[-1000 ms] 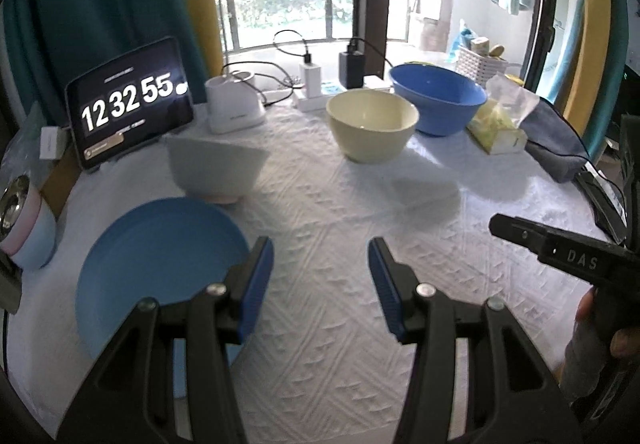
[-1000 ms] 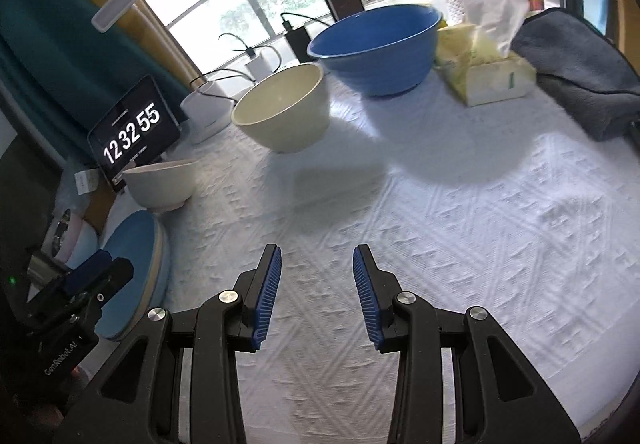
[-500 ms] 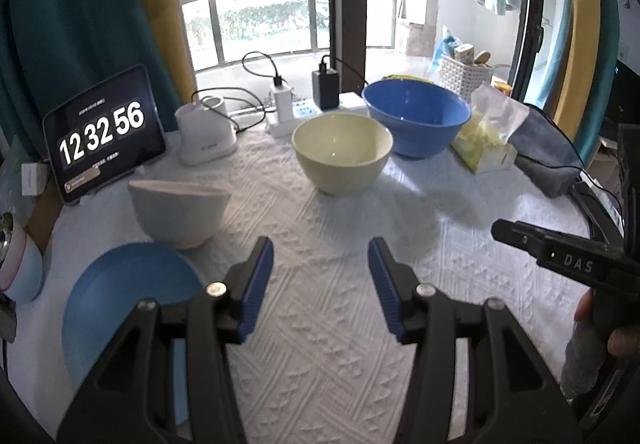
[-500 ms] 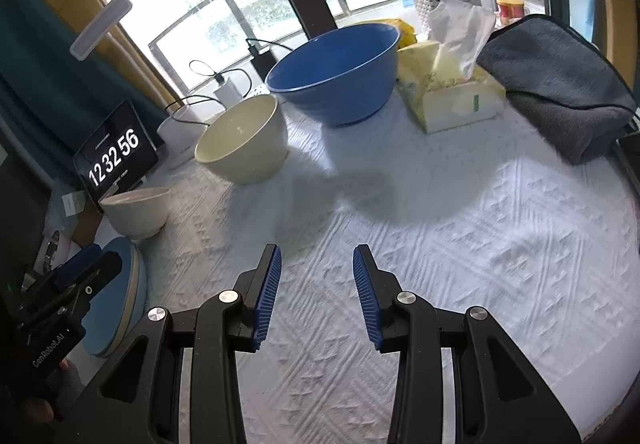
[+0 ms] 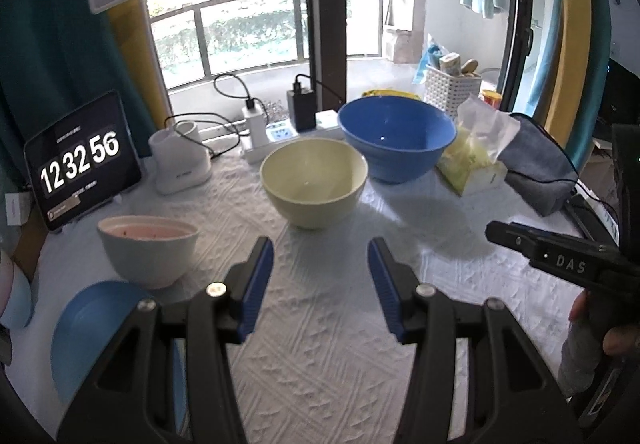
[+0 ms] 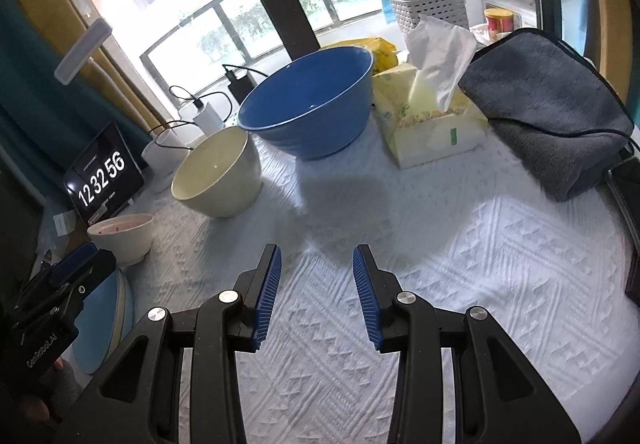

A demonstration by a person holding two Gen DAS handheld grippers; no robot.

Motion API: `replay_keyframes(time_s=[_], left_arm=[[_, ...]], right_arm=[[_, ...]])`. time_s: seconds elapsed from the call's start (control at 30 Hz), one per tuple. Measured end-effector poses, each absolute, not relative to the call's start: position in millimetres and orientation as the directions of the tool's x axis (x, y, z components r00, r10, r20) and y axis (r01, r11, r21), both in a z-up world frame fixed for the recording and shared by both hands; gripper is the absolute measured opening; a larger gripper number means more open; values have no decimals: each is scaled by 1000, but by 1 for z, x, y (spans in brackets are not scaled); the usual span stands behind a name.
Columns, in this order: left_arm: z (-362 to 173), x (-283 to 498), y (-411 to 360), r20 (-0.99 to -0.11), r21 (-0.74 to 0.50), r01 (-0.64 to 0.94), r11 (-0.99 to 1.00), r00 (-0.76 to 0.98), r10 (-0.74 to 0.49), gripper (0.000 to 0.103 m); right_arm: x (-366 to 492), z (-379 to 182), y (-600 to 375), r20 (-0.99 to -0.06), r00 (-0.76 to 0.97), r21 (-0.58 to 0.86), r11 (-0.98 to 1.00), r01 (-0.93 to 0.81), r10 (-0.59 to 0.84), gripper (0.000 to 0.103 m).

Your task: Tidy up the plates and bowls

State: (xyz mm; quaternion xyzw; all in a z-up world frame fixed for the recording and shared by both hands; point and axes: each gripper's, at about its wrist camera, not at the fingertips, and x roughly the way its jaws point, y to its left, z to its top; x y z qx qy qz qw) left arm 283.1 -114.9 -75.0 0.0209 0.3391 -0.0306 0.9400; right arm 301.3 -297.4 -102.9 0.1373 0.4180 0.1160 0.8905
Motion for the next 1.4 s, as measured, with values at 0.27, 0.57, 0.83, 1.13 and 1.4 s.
replay_keyframes(time_s=[0.27,0.57,0.83,1.13,1.4], left_arm=[[-74,301,-127,-633,5,83,997,771,-61,51],[-70,324,-139,-610,-23,101,995,787,-94,51],[-76,351,-152,-603,-40,102,994,791,-105,51],[-89,377,-151,-659,-77,85,993,744,-115,51],[-100,387,-143,-676,-93,66,993,729,-112,51]], right_arm=[[317,-99,-308,-707,638,334,939,-80,306,39],[345,-88,-311,-685,663,342,937,-72,301,39],[380,-87,-318,-649,706,379,925,-23,284,47],[420,-100,-320,-667,686,426,904,31,291,50],[447,-115,-320,-689,667,445,892,78,285,50]])
